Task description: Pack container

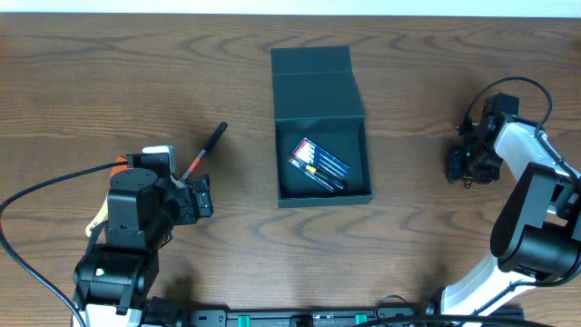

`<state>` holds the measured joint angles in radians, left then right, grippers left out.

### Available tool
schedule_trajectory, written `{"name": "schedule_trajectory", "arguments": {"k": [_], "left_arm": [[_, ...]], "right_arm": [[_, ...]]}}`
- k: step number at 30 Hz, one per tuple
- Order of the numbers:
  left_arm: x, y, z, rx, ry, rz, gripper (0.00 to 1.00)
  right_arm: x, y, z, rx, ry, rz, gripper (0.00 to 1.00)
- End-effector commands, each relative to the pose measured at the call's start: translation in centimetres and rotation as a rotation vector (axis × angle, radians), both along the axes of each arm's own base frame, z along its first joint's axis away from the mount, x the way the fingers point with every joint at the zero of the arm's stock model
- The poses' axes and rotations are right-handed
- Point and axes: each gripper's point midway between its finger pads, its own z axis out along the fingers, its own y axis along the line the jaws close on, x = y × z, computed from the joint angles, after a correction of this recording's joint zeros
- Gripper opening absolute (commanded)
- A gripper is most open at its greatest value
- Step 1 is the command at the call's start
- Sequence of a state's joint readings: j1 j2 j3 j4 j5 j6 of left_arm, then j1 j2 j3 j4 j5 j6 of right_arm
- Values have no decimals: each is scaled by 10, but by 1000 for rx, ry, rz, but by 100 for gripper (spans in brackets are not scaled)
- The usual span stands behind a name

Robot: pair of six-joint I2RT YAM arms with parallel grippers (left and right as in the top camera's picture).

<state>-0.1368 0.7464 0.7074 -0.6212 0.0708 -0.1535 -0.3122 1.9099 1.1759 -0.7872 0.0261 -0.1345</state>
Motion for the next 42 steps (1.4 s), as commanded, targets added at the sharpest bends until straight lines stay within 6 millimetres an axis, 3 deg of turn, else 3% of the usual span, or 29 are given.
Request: {"name": "schedule_trajectory", "arguments": {"k": [1, 21, 42], "left_arm": [[3, 1, 9, 5, -21, 5, 99], [3, 1, 9, 5, -20, 5, 99], [3, 1, 9, 5, -21, 5, 99]], "right_arm": [[-3, -1, -3, 10, 6, -16, 39], [-4, -1, 3, 11, 5, -24, 35], [7, 0, 63, -38, -151, -10, 34]]}}
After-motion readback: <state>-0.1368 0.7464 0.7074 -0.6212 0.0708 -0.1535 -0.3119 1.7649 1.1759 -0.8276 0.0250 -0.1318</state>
